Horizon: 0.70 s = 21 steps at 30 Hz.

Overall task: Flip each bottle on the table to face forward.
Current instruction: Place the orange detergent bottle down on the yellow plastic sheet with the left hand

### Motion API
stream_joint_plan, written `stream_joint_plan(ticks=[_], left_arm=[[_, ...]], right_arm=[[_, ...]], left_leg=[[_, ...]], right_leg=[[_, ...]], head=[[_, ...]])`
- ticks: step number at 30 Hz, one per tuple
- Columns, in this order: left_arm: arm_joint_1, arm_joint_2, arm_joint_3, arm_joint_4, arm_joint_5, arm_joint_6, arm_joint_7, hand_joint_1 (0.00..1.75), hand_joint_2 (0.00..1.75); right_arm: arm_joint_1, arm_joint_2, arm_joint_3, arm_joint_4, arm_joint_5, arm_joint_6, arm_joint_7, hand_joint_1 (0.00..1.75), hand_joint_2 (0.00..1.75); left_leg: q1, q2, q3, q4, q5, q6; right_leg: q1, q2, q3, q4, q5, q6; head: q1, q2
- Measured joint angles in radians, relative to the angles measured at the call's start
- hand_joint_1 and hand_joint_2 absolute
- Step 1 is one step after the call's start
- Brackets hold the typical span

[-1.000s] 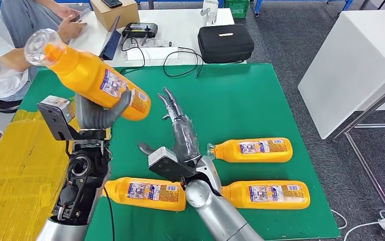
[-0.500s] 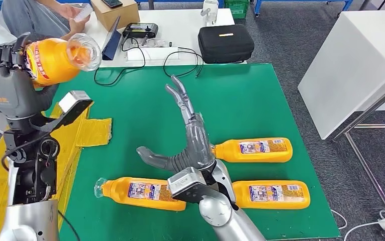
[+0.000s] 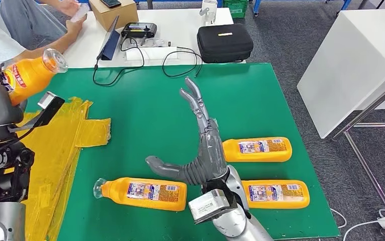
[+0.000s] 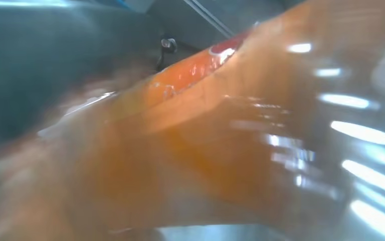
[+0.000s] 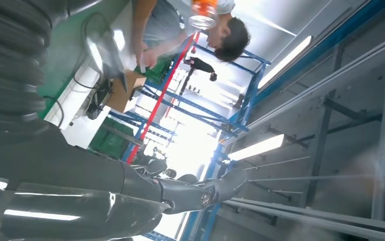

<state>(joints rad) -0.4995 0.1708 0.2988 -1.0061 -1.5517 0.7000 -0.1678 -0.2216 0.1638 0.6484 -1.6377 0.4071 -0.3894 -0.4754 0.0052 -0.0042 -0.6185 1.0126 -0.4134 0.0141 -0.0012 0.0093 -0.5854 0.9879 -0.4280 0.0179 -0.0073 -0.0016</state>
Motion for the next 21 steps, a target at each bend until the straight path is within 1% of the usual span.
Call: stream_joint_plan(ticks=[2,5,13,15,21], left_arm=[[0.003,0.019,-0.005,0.052,0.002,0.000,0.013,1.75,1.75],[0.005,0.036,-0.009,0.102,0.003,0.000,0.018,1.75,1.75],[0.001,0.052,-0.019,0.179,0.032,0.000,0.024,1.75,1.75],[-0.006,0.053,-0.021,0.226,0.069,0.000,0.003,1.75,1.75],[-0.029,0.048,-0.023,0.383,0.206,-0.037,-0.115,1.75,1.75]], right_arm=[[0.000,-0.004,0.004,-0.011,-0.002,-0.001,0.000,0.00,1.75],[0.000,-0.009,0.008,-0.023,-0.003,-0.002,0.001,0.00,1.75],[0.000,-0.015,0.014,-0.032,-0.003,-0.002,0.002,0.00,1.75],[0.000,-0.015,0.014,-0.032,-0.003,-0.002,0.006,0.00,1.75],[-0.009,-0.015,0.012,-0.026,-0.004,0.003,0.028,0.00,1.75]], left_leg=[[0.000,0.000,0.000,0.000,0.000,0.000],[0.000,0.000,0.000,0.000,0.000,0.000],[0.000,0.000,0.000,0.000,0.000,0.000],[0.000,0.000,0.000,0.000,0.000,0.000],[0.000,0.000,0.000,0.000,0.000,0.000]], right_leg=[[0.000,0.000,0.000,0.000,0.000,0.000],[0.000,0.000,0.000,0.000,0.000,0.000],[0.000,0.000,0.000,0.000,0.000,0.000],[0.000,0.000,0.000,0.000,0.000,0.000],[0.000,0.000,0.000,0.000,0.000,0.000]], head=[[0.000,0.000],[0.000,0.000],[0.000,0.000],[0.000,0.000],[0.000,0.000]])
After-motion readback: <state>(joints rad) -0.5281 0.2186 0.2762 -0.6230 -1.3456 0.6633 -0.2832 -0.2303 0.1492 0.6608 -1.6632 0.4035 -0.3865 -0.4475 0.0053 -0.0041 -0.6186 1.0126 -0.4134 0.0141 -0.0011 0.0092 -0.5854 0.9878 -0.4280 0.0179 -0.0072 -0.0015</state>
